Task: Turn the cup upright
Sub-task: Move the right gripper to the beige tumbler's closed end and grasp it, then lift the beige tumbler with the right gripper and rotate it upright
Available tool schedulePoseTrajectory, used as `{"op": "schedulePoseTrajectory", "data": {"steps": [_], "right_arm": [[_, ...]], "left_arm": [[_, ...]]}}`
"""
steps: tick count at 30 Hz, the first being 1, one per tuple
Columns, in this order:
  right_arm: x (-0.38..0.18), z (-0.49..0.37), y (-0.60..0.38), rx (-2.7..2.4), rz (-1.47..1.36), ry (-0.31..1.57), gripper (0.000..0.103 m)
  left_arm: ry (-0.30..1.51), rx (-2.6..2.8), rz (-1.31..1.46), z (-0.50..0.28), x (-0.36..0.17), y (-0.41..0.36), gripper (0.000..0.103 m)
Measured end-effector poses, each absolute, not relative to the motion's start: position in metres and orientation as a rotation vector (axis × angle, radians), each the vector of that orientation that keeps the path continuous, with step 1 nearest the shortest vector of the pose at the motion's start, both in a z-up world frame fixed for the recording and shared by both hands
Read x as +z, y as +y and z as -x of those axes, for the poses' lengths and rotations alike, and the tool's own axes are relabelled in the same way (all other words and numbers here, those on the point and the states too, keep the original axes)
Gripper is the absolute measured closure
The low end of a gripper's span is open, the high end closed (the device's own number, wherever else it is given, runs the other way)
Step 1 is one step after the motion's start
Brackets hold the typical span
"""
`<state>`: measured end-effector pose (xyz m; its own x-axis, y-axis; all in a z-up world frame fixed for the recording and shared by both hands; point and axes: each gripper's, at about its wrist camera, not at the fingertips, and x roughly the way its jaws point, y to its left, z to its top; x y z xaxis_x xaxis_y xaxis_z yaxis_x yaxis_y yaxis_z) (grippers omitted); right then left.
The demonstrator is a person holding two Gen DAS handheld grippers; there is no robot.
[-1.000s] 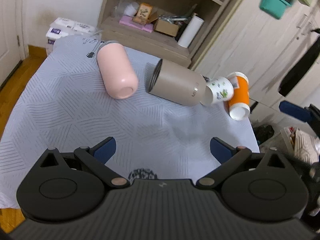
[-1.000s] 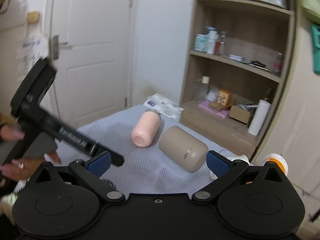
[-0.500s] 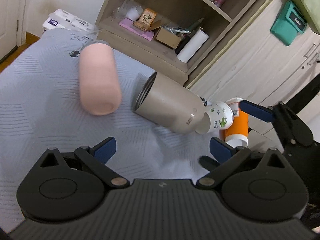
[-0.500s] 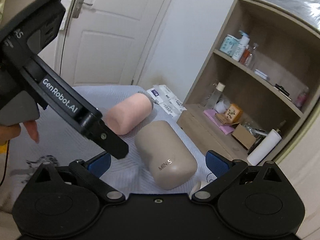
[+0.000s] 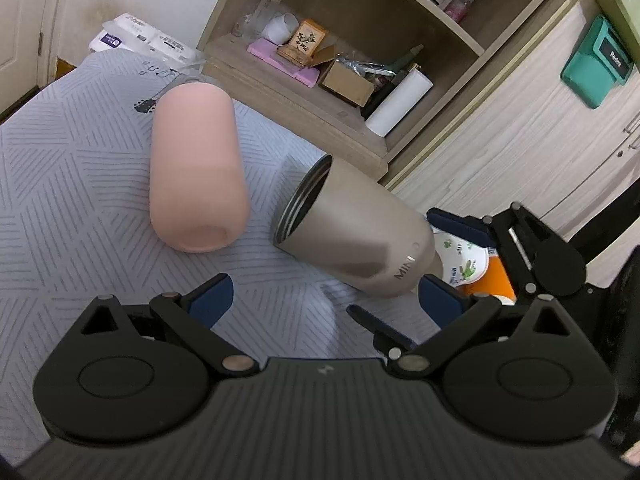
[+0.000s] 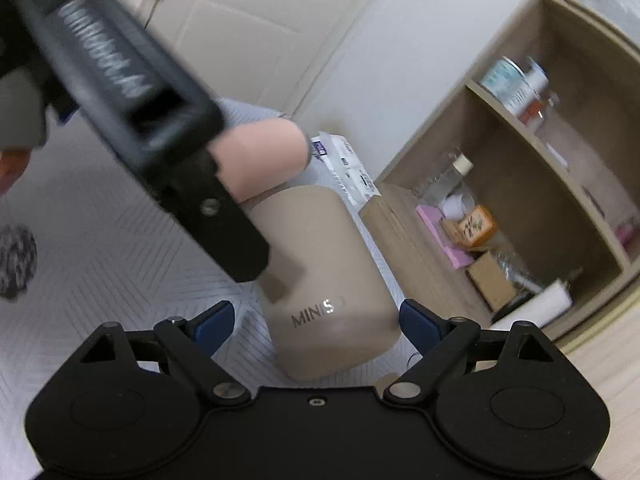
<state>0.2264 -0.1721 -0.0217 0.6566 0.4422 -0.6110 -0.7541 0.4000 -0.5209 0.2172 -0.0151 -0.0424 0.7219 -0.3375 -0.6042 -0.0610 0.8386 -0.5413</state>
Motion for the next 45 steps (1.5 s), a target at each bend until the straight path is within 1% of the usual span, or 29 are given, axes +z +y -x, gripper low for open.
{"op": "schedulePoseTrajectory", "data": {"steps": [4, 7, 13, 14, 17, 21, 25, 29, 35, 37, 39, 45], "right_arm": [[-0.026, -0.229, -0.166, 0.767, 0.979, 0.379, 0.010], [-0.024, -0.235, -0.163, 0.788, 0.994, 0.394, 0.007], [-0.023, -0.249, -0.158, 0.808, 1.021, 0.402, 0.007], [-0.023, -0.252, -0.158, 0.811, 1.014, 0.421, 0.009], [-0.019, -0.262, -0.159, 0.839, 0.948, 0.520, 0.018], [-0.013, -0.263, -0.158, 0.803, 0.845, 0.584, 0.019], [-0.006, -0.248, -0.156, 0.763, 0.779, 0.581, 0.019], [-0.008, -0.226, -0.150, 0.697, 0.813, 0.555, 0.019], [-0.008, -0.207, -0.151, 0.660, 0.717, 0.595, 0.019], [-0.006, -0.207, -0.149, 0.628, 0.655, 0.657, 0.019], [-0.006, -0.213, -0.149, 0.577, 0.562, 0.760, 0.019], [0.006, -0.215, -0.155, 0.511, 0.364, 0.899, 0.019]], "left_arm": [[0.773, -0.181, 0.608, -0.221, -0.048, -0.013, 0.003], [0.764, -0.193, 0.614, -0.220, -0.048, -0.013, 0.003], [0.754, -0.188, 0.666, -0.225, -0.052, -0.015, 0.003], [0.752, -0.186, 0.675, -0.225, -0.053, -0.015, 0.003], [0.746, -0.176, 0.704, -0.225, -0.056, -0.014, 0.003], [0.746, -0.173, 0.710, -0.224, -0.057, -0.013, 0.003], [0.740, -0.191, 0.708, -0.218, -0.055, -0.012, 0.003], [0.755, -0.225, 0.740, -0.210, -0.054, -0.005, 0.003], [0.789, -0.247, 0.772, -0.193, -0.062, 0.008, 0.003], [0.793, -0.261, 0.778, -0.190, -0.064, 0.009, 0.003], [0.794, -0.263, 0.774, -0.189, -0.065, 0.010, 0.003], [0.785, -0.306, 0.829, -0.178, -0.063, 0.021, 0.003]]}}
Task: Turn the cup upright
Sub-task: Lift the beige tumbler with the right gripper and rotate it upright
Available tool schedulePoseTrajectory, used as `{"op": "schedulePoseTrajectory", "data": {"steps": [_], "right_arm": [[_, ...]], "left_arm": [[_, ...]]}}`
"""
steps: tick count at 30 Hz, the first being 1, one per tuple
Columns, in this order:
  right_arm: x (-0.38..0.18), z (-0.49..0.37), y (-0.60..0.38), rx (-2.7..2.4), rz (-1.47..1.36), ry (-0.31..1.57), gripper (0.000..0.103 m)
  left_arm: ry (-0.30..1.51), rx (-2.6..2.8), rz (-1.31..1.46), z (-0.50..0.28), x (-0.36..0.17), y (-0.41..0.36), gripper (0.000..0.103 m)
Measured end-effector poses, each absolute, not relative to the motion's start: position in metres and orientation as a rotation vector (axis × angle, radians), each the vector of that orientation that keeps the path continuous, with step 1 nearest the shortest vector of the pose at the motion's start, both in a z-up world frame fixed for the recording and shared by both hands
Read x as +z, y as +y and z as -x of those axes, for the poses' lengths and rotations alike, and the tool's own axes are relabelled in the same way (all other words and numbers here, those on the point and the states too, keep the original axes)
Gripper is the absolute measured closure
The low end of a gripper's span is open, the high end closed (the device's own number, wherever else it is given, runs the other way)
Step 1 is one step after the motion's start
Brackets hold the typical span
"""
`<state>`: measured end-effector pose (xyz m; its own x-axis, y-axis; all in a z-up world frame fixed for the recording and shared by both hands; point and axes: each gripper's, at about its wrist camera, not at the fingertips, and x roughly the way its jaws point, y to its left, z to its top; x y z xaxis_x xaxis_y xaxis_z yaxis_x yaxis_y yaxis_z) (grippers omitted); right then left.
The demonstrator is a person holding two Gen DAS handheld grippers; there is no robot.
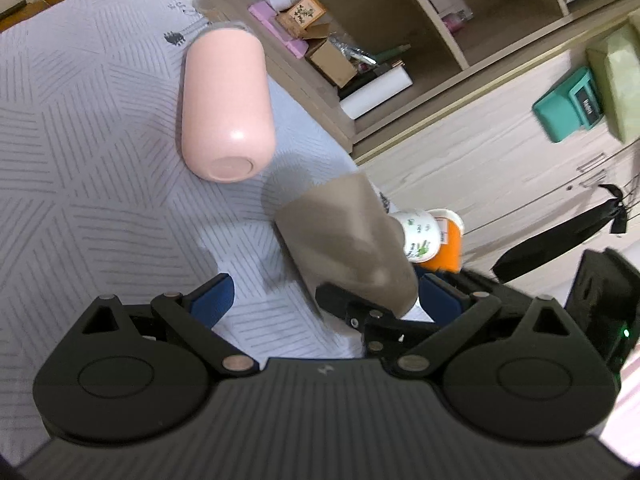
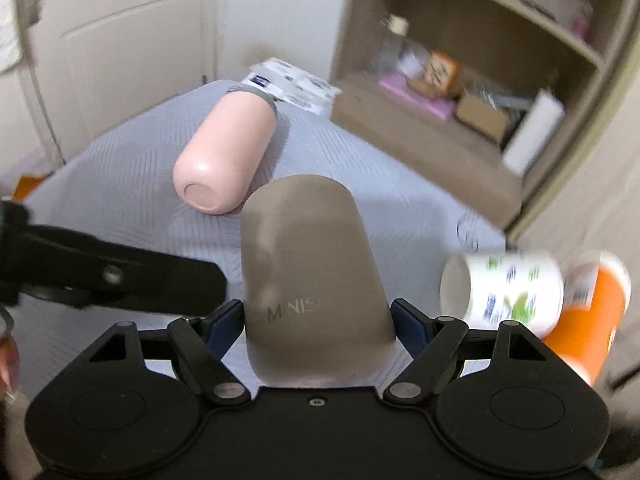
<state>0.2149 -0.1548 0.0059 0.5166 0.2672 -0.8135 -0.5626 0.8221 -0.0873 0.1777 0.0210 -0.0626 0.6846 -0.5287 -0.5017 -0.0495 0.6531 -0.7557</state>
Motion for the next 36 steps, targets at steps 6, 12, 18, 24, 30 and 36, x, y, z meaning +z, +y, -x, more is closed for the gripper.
{"op": "schedulePoseTrajectory", "data": {"steps": [6, 12, 18, 24, 30, 36], "right_arm": [[0.005, -0.200, -0.162, 0.479, 0.216, 1.015, 0.019], [0.002, -0.192, -0.172, 0.479, 0.079, 1.078, 0.019], [-0.003, -0.182, -0.190, 0.525, -0.026, 1.142, 0.019], [-0.002, -0.180, -0.192, 0.593, -0.002, 1.130, 0.020], [0.013, -0.192, -0.188, 0.691, 0.104, 1.111, 0.020], [0.014, -0.195, -0.176, 0.747, 0.215, 1.110, 0.020]], "left_arm": [[0.832, -0.362, 0.795, -0.171, -0.056, 0.022, 0.003], [0.874, -0.391, 0.745, -0.172, -0.057, 0.008, 0.003], [0.947, -0.500, 0.824, -0.174, -0.064, 0.009, 0.003], [0.962, -0.506, 0.843, -0.175, -0.069, 0.004, 0.003], [0.967, -0.470, 0.840, -0.177, -0.075, 0.005, 0.009], [0.946, -0.464, 0.837, -0.178, -0.076, 0.010, 0.014]]}}
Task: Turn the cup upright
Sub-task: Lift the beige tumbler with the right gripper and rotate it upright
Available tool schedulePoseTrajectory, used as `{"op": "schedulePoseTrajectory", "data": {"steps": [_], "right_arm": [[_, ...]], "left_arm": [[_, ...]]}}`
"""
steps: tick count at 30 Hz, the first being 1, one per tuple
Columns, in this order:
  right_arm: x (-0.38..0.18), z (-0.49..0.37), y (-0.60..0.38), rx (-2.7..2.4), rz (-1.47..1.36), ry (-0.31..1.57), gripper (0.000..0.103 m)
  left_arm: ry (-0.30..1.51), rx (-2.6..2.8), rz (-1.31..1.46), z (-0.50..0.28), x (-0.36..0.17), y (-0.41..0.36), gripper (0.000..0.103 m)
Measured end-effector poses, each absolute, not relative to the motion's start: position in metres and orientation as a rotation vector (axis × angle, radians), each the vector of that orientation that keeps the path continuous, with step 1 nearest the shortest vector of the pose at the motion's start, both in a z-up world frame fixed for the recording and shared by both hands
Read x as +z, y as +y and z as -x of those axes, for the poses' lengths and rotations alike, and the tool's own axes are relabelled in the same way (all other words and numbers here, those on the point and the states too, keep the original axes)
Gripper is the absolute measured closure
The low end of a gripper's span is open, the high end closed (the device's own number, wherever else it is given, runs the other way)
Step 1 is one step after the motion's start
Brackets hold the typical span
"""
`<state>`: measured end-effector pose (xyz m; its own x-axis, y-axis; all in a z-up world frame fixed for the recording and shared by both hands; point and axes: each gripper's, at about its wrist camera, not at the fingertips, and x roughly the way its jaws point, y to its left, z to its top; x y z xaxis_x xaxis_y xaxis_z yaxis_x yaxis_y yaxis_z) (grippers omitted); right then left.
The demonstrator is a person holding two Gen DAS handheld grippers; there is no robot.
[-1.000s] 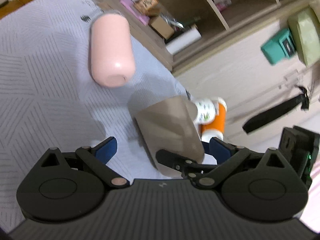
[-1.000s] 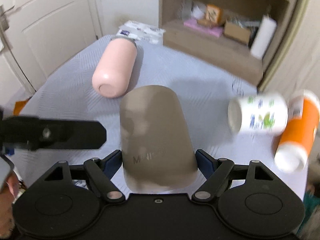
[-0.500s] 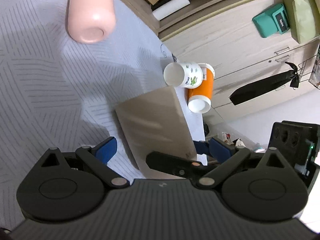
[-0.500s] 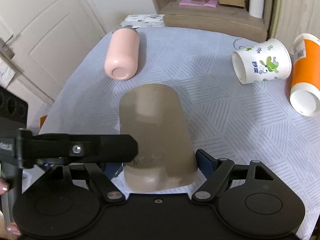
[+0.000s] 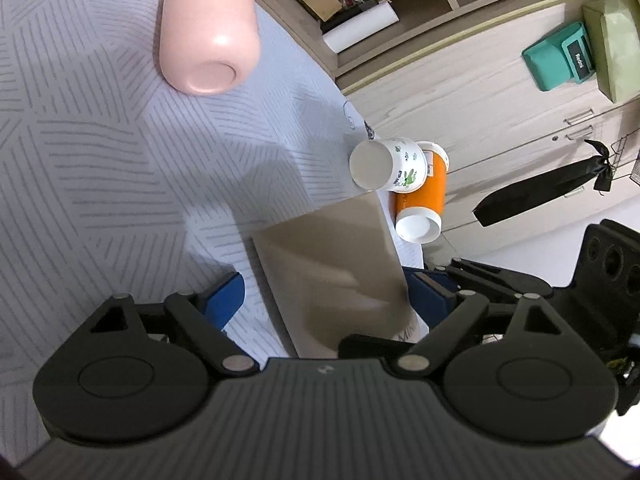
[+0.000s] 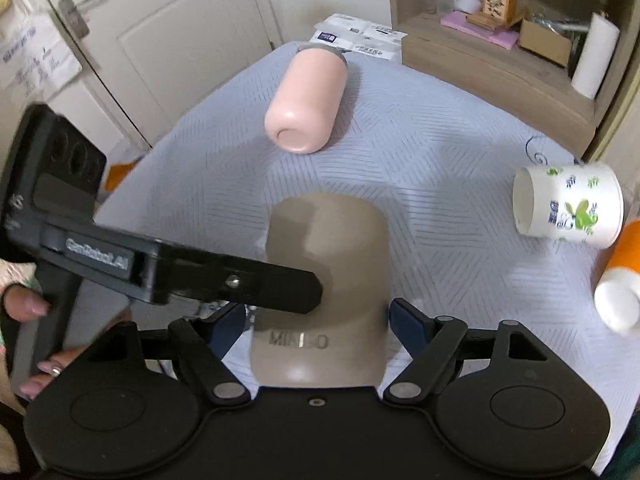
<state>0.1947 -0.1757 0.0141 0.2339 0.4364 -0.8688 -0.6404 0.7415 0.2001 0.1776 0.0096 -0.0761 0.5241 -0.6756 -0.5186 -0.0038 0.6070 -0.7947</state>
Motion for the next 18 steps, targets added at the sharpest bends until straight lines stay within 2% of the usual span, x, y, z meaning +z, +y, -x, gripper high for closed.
{"op": "schedulePoseTrajectory", "data": {"steps": [14, 18], "right_arm": [[0.011, -0.181, -0.182, 0.728, 0.215, 1.028, 0.022], [0.009, -0.177, -0.193, 0.728, 0.172, 0.992, 0.022]], "left_arm": [[0.928, -0.489, 0.772, -0.182, -0.072, -0.003, 0.014], [0.915, -0.516, 0.733, -0.181, -0.068, -0.009, 0.020]]}}
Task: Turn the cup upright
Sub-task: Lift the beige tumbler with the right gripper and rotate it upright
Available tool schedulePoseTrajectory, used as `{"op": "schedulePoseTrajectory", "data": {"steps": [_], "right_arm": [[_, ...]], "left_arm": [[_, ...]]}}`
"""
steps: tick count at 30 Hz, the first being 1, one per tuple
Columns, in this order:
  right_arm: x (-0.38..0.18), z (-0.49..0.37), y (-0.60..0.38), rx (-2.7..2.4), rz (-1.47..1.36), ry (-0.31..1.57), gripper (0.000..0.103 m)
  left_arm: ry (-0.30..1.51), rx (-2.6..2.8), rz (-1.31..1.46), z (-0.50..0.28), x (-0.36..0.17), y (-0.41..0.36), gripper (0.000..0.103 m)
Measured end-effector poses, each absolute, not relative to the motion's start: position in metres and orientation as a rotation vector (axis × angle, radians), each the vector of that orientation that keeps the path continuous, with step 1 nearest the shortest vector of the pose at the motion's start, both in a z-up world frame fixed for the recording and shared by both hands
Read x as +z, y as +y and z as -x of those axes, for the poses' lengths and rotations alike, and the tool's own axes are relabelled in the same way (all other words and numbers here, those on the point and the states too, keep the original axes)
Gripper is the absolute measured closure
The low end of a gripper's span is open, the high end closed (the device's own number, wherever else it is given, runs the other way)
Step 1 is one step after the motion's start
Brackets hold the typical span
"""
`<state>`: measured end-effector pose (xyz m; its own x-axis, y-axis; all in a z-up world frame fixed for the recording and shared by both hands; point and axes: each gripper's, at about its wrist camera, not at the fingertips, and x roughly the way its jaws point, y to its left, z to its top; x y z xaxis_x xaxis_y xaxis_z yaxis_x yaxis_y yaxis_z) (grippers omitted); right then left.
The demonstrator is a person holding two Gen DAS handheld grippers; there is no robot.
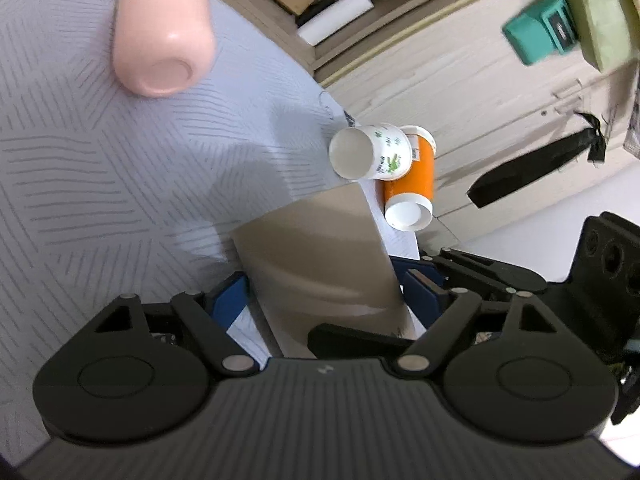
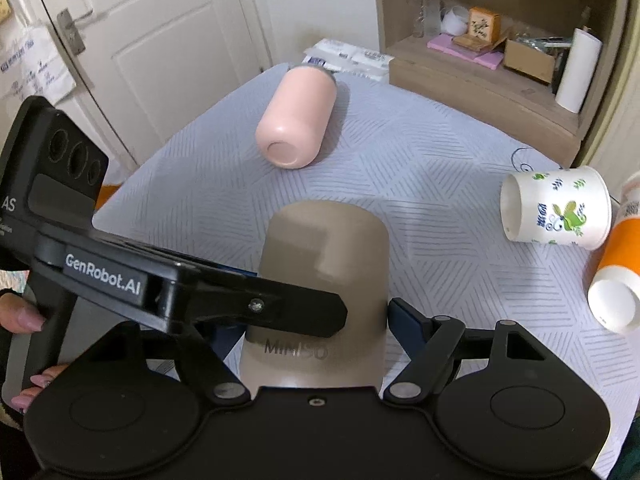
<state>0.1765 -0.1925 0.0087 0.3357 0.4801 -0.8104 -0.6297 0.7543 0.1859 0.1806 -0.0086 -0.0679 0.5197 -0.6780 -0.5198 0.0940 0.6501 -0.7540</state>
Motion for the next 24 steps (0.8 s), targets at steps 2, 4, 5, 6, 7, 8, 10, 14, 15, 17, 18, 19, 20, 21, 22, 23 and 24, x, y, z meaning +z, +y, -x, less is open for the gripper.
{"op": "schedulePoseTrajectory", "data": {"steps": [2, 4, 5, 6, 7, 8, 10, 14, 15, 17, 18, 19, 20, 21, 22, 23, 24], "right_arm": [[0.008, -0.169, -0.198, 0.735, 0.176, 0.951, 0.022], [0.008, -0.159, -0.201, 0.736, 0.191, 0.900, 0.022], [0.008, -0.153, -0.203, 0.733, 0.196, 0.873, 0.022], [0.007, -0.147, -0.206, 0.729, 0.199, 0.846, 0.022], [0.006, -0.142, -0.208, 0.724, 0.198, 0.825, 0.022], [0.006, -0.137, -0.211, 0.719, 0.198, 0.803, 0.022], [0.003, -0.124, -0.216, 0.707, 0.199, 0.755, 0.022], [0.000, -0.099, -0.226, 0.664, 0.211, 0.661, 0.022], [-0.002, -0.094, -0.230, 0.654, 0.195, 0.645, 0.022], [-0.003, -0.089, -0.241, 0.640, 0.135, 0.644, 0.022], [-0.005, -0.088, -0.245, 0.637, 0.103, 0.644, 0.022], [-0.006, -0.086, -0.248, 0.634, 0.084, 0.641, 0.022], [-0.007, -0.084, -0.250, 0.629, 0.075, 0.635, 0.022], [-0.007, -0.082, -0.252, 0.625, 0.070, 0.629, 0.022], [-0.008, -0.077, -0.253, 0.621, 0.072, 0.621, 0.022], [-0.008, -0.075, -0.254, 0.617, 0.074, 0.613, 0.022], [-0.008, -0.072, -0.255, 0.613, 0.078, 0.606, 0.022]], "left_arm": [[0.878, -0.518, 0.662, -0.174, -0.061, -0.014, 0.020], [0.839, -0.517, 0.588, -0.167, -0.053, -0.022, 0.020], [0.821, -0.516, 0.558, -0.163, -0.050, -0.025, 0.020], [0.808, -0.517, 0.537, -0.160, -0.048, -0.028, 0.021], [0.796, -0.521, 0.512, -0.157, -0.046, -0.031, 0.021], [0.786, -0.528, 0.490, -0.154, -0.045, -0.034, 0.021], [0.769, -0.547, 0.443, -0.148, -0.041, -0.039, 0.021], [0.741, -0.595, 0.381, -0.141, -0.038, -0.048, 0.022], [0.736, -0.606, 0.376, -0.140, -0.037, -0.049, 0.022], [0.733, -0.625, 0.370, -0.138, -0.037, -0.052, 0.023], [0.733, -0.630, 0.363, -0.137, -0.036, -0.054, 0.024], [0.728, -0.637, 0.347, -0.135, -0.035, -0.057, 0.024], [0.722, -0.643, 0.330, -0.134, -0.033, -0.059, 0.025], [0.720, -0.648, 0.316, -0.132, -0.032, -0.061, 0.025], [0.719, -0.652, 0.303, -0.131, -0.031, -0.063, 0.025], [0.715, -0.657, 0.296, -0.130, -0.029, -0.064, 0.026], [0.706, -0.666, 0.301, -0.129, -0.029, -0.063, 0.027]]}}
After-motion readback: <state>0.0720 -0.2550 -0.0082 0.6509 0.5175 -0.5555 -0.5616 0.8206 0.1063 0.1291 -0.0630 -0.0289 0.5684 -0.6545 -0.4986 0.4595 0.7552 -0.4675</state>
